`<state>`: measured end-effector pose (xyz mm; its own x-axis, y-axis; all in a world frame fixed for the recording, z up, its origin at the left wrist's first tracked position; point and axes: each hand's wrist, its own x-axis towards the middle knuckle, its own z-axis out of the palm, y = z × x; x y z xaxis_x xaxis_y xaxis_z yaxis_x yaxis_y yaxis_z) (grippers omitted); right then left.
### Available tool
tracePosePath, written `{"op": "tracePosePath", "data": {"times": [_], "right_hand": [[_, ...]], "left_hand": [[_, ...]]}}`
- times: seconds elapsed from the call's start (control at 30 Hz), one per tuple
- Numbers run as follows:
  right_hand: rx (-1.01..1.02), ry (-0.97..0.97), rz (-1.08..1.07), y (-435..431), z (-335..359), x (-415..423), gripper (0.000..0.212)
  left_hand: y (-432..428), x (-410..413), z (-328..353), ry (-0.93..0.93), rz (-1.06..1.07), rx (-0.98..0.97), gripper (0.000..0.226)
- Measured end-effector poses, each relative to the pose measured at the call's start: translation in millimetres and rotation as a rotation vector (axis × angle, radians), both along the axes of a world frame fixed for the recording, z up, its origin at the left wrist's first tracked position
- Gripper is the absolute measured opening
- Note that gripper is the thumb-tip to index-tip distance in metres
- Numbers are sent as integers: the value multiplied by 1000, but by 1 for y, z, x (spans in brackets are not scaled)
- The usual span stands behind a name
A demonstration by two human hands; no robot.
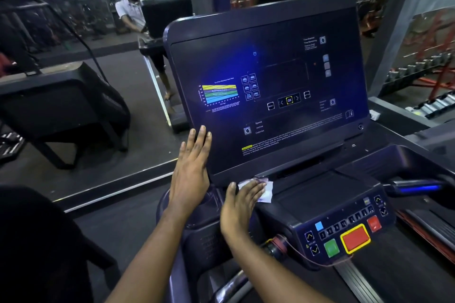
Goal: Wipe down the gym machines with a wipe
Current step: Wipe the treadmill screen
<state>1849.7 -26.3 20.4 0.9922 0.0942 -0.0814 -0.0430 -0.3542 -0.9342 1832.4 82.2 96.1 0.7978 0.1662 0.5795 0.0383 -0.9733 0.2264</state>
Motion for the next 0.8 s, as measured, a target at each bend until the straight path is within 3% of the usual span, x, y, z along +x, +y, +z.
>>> {"op": "tracePosePath", "data": {"times": [0.2, 0.33, 0.5, 0.8], "right_hand": [[148, 183, -220, -32, 3, 65, 64], [191, 83, -80, -49, -8, 75, 59], [254, 150, -238, -82, -5, 124, 58], [649, 204, -323, -107, 7, 135, 63]], "left_hand": [[-11, 0, -4, -10, 21, 93, 87], [-22, 11, -5, 16, -42, 88, 86], [-36, 20, -6, 20, -9, 66, 80], [-73, 48, -15, 59, -91, 49, 76]]}}
